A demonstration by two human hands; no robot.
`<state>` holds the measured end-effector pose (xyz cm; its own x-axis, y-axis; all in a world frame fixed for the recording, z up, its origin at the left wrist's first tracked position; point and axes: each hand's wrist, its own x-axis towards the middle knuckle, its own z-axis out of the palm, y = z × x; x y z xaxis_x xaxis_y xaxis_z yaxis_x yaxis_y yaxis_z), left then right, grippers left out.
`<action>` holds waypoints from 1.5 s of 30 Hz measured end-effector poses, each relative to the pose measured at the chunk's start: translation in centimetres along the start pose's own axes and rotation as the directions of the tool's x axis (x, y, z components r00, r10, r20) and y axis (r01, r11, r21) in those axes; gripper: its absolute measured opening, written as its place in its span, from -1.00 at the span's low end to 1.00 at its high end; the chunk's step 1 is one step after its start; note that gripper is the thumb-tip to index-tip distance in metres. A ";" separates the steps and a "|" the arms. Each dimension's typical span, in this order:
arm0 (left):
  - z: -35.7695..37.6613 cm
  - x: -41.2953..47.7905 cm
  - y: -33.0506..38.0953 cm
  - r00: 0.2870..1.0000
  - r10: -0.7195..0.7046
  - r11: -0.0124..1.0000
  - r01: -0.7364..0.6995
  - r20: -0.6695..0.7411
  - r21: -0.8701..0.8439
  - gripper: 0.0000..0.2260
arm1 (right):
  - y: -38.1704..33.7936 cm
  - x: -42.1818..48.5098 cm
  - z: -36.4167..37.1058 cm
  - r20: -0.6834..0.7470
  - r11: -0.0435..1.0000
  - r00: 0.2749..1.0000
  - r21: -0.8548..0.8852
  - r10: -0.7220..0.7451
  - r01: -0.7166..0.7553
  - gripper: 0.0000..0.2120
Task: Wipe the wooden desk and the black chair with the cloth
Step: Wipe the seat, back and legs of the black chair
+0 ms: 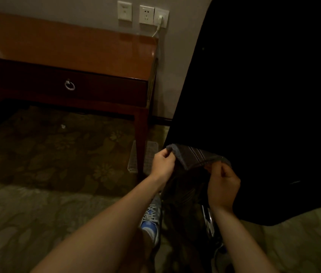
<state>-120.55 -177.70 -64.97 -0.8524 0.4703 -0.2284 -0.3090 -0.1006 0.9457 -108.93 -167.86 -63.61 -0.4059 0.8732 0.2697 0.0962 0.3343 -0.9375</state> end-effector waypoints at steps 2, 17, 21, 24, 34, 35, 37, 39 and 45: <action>0.2 -0.8 -0.2 0.999 0.033 0.999 -0.033 -0.002 0.015 -0.81 | 0.1 -0.4 -0.9 0.011 0.999 1.000 -0.030 -0.025 0.026 -0.64; 2.7 -5.0 4.6 0.974 0.212 0.974 -0.217 -0.086 -0.063 -0.80 | -4.9 1.0 -3.6 0.029 0.991 0.997 0.116 -0.073 0.069 -0.72; 2.6 -4.1 -0.3 0.991 0.090 0.996 -0.093 -0.101 -0.017 -0.80 | -0.1 0.2 -3.8 0.099 0.998 0.995 0.059 -0.017 0.011 -0.72; 2.5 -3.3 -2.2 0.987 0.088 0.996 -0.091 -0.137 -0.016 -0.81 | 1.0 0.2 -3.5 0.092 0.995 0.995 0.084 0.038 -0.046 -0.73; 0.7 -0.6 -7.4 0.987 -0.090 0.995 0.095 -0.135 0.035 -0.75 | 6.7 -1.0 -1.8 0.117 0.982 0.975 -0.004 0.188 -0.189 -0.70; 0.6 -0.5 -7.8 0.986 -0.105 0.993 0.110 -0.132 0.037 -0.75 | 7.1 -1.1 -1.8 0.115 0.979 0.972 -0.011 0.203 -0.203 -0.70; 0.5 -0.1 -8.3 0.981 -0.140 0.989 0.147 -0.137 0.036 -0.74 | 7.8 -1.4 -1.5 0.106 0.967 0.961 -0.032 0.254 -0.252 -0.72; 0.4 0.4 -8.9 0.971 -0.180 0.981 0.189 -0.157 0.042 -0.72 | 8.5 -1.8 -0.9 0.087 0.947 0.944 -0.012 0.319 -0.320 -0.74; -0.2 1.8 -13.1 0.904 -0.361 0.927 0.375 -0.228 0.020 -0.74 | 11.1 -3.8 1.4 0.084 0.853 0.852 0.033 0.517 -0.521 -0.82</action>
<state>-118.16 -175.72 -77.79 -0.7554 0.2622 -0.6006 -0.5975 0.1009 0.7955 -107.59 -167.98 -75.37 -0.3724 0.8868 -0.2739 0.2641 -0.1817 -0.9472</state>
